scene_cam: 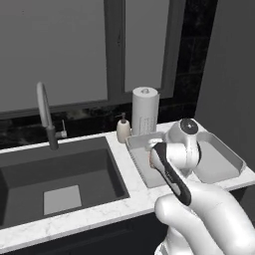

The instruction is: Place one lime and one steak in each tupperware on the nearby counter, to pack two identical lunches.

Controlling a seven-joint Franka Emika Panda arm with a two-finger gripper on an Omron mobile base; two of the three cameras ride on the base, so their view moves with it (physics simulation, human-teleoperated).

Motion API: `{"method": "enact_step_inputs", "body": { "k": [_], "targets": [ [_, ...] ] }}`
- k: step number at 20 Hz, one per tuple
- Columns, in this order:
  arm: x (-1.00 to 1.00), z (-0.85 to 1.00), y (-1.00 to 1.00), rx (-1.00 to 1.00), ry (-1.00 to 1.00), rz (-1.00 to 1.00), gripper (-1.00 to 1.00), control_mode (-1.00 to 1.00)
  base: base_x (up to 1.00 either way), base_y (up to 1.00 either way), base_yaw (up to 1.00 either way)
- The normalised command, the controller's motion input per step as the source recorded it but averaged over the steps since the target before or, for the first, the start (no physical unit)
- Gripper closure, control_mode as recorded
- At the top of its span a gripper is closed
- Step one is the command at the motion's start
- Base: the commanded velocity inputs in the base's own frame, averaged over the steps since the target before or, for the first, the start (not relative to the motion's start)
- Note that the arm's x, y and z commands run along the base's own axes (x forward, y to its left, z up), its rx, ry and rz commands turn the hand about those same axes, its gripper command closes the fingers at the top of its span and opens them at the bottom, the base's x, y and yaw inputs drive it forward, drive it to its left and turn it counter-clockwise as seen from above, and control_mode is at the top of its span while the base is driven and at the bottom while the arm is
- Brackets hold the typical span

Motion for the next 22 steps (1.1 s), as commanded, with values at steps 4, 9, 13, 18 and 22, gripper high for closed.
{"method": "enact_step_inputs", "body": {
  "k": [4,9,13,18,22],
  "targets": [
    [0.8,-0.23,0.0,0.0,0.13,0.0,1.0,-1.0,0.0,0.0,0.0],
    [0.57,-0.12,-0.04,0.0,0.06,0.0,1.0,-1.0,0.0,0.0,0.0],
    [0.33,-0.16,-0.16,0.0,0.02,0.0,1.0,-1.0,0.0,0.0,0.0],
    [0.1,-0.3,-0.14,0.0,0.0,0.0,1.0,-1.0,0.0,0.0,0.0],
    [0.14,-0.12,-0.2,0.0,0.0,0.0,1.0,-1.0,0.0,0.0,0.0]
  ]
}}
